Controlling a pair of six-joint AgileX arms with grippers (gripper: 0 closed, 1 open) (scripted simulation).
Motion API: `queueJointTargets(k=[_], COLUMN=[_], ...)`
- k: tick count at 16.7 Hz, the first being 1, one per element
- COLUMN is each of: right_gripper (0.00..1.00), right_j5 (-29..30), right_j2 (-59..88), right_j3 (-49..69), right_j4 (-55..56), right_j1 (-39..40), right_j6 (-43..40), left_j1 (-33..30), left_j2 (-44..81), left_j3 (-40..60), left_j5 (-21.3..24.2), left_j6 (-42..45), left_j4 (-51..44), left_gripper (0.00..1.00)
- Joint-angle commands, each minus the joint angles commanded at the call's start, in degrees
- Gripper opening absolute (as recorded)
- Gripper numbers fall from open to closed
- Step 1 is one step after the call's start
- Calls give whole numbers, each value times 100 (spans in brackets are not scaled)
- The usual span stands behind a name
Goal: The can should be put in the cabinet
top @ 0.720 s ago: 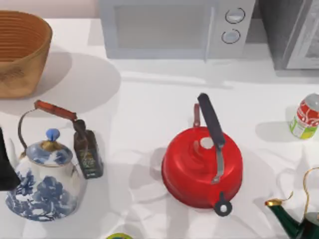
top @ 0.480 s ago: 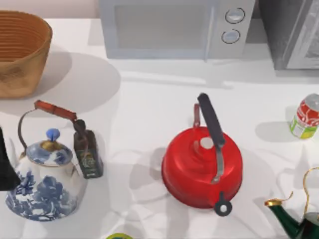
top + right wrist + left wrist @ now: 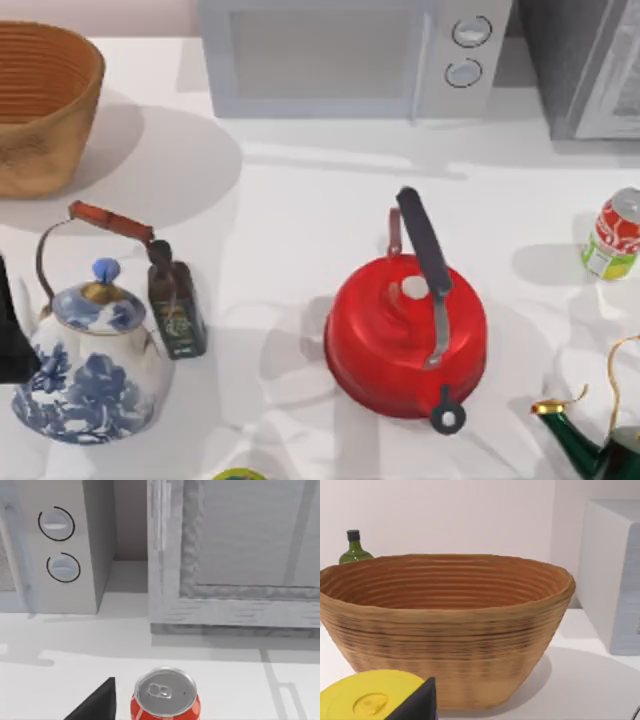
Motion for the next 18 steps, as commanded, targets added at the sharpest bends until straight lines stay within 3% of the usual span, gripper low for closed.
queueJointTargets(k=[10,18], right_gripper=[100,100], right_j5=[522,739], right_j2=[4678,5511], right_j3=[1598,1672], right_j4=[864,835], right_j1=[586,719], right_j6=[550,715], left_j1=[0,0], left_j2=[0,0], left_j3=[0,0], left_j5=[0,0], left_j6=[0,0], left_j4=[0,0], left_gripper=[100,100])
